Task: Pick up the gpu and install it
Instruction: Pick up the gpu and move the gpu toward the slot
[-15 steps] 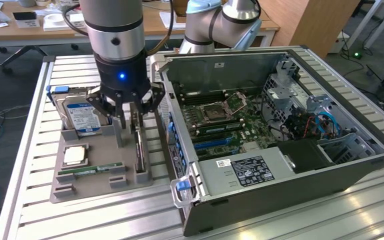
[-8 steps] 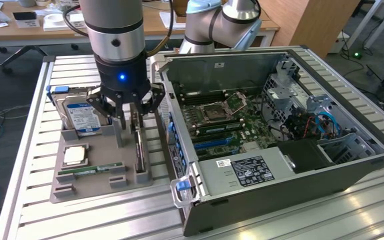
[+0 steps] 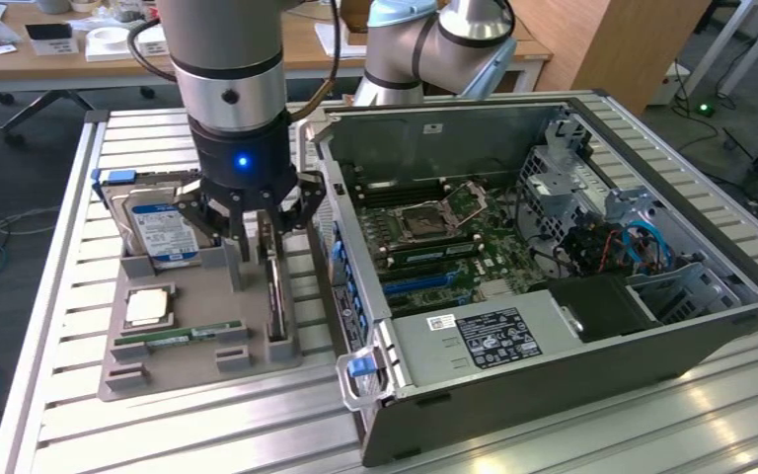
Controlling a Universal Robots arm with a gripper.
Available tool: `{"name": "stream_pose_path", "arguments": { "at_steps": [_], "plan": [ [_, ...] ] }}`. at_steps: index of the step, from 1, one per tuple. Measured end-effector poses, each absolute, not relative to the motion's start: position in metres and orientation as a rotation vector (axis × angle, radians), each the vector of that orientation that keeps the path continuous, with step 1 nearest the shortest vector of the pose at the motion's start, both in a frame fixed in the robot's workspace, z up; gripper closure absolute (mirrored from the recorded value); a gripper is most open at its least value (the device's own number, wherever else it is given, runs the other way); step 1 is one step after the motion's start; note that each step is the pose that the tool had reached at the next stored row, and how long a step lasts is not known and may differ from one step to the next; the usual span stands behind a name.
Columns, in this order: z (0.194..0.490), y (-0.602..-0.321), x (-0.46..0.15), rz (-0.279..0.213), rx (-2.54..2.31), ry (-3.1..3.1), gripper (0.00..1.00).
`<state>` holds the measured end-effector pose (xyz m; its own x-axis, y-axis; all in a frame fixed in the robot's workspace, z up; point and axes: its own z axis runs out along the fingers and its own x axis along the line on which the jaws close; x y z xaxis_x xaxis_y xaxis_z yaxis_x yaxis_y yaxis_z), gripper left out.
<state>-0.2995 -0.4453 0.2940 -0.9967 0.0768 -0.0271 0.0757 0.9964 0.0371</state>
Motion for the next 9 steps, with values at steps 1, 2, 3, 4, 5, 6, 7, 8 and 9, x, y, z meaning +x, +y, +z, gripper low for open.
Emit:
{"name": "stream_pose_path", "arguments": {
  "at_steps": [1, 2, 3, 4, 5, 6, 7, 8, 9],
  "plan": [
    [0.2925, -0.4453, -0.2995, 0.056, 0.119, 3.11, 0.58],
    [0.2912, -0.4453, -0.2995, 0.055, 0.119, 3.11, 0.58],
    [0.2899, -0.4453, -0.2995, 0.055, 0.119, 3.11, 0.58],
    [0.2886, -0.4453, -0.2995, 0.054, 0.119, 3.11, 0.58],
    [0.2874, -0.4453, -0.2995, 0.054, 0.119, 3.11, 0.58],
    [0.2863, -0.4453, -0.2995, 0.054, 0.119, 3.11, 0.58],
    [0.2857, -0.4453, -0.2995, 0.053, 0.119, 3.11, 0.58],
    [0.2857, -0.4453, -0.2995, 0.052, 0.119, 3.111, 0.58],
    [0.2857, -0.4453, -0.2996, 0.052, 0.119, 3.111, 0.58]
  ]
}}
